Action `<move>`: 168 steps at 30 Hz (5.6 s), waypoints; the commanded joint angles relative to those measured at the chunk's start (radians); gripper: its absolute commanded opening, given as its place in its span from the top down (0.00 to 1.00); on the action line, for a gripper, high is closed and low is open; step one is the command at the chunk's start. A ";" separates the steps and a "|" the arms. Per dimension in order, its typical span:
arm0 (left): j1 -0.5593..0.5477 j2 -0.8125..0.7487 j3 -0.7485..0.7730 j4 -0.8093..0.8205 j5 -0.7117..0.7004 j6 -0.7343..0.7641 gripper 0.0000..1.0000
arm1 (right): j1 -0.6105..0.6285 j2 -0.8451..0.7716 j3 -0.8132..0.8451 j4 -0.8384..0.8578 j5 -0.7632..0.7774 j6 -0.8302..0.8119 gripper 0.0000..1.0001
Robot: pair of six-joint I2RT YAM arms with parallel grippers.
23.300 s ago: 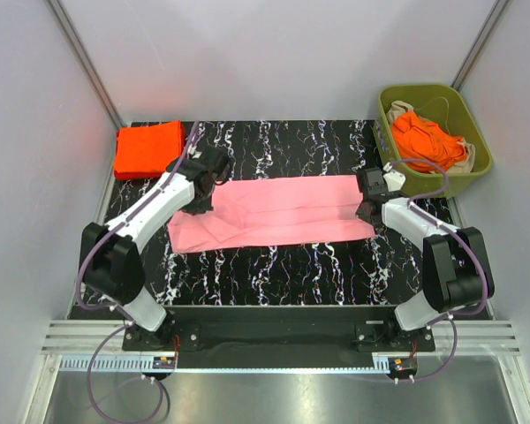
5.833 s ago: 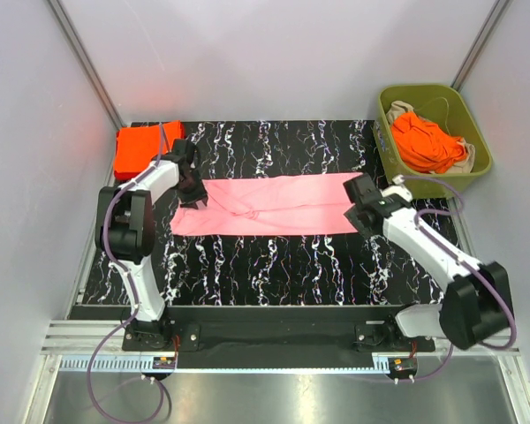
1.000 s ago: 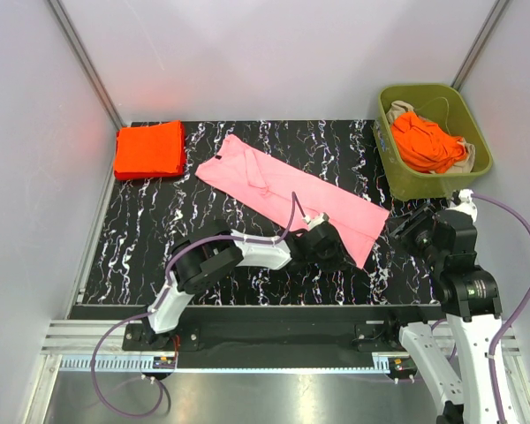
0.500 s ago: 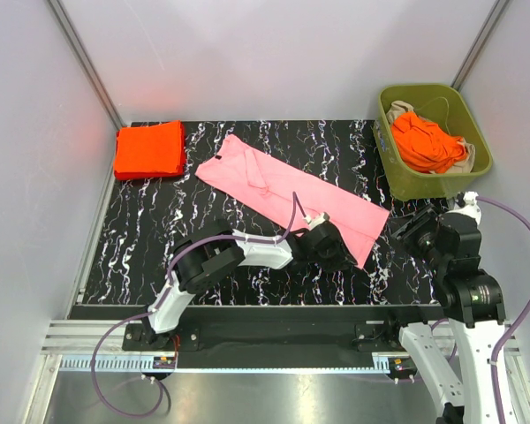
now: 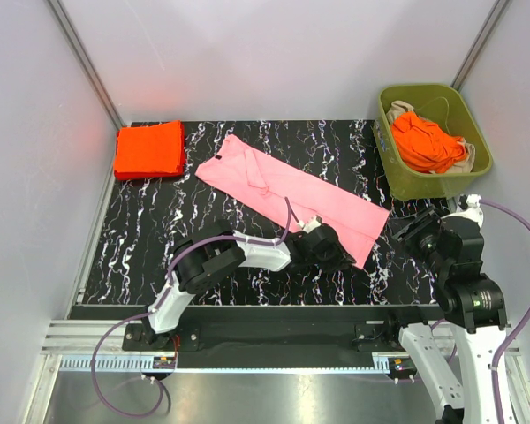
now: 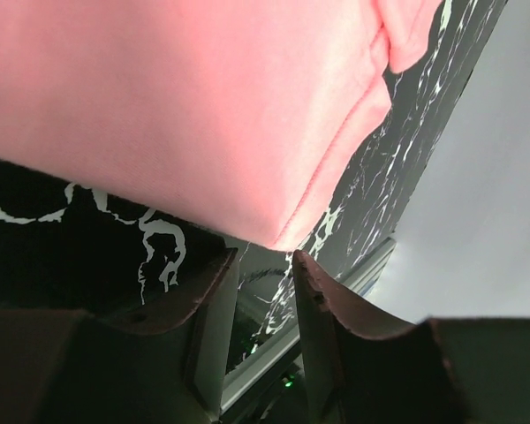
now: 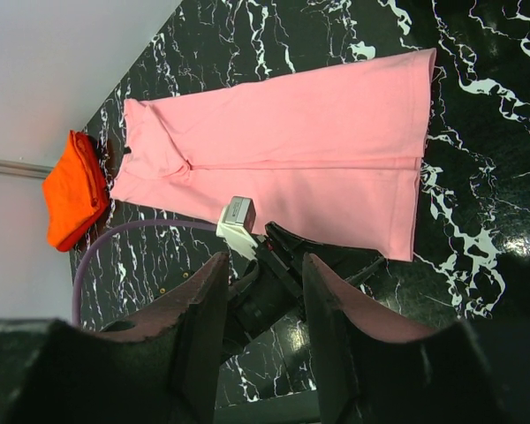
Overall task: Fold and stack the t-shirts
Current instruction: Fold the tshirt
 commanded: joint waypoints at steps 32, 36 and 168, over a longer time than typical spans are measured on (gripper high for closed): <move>0.021 0.026 -0.044 -0.173 -0.019 0.016 1.00 | 0.004 -0.046 0.065 -0.024 -0.046 0.010 0.53; 0.015 -0.032 -0.102 -0.207 -0.008 0.088 1.00 | 0.004 -0.035 0.054 -0.021 -0.043 -0.008 0.53; 0.077 -0.522 -0.524 -0.252 0.138 0.510 0.59 | 0.004 0.134 -0.104 0.191 -0.221 -0.079 0.52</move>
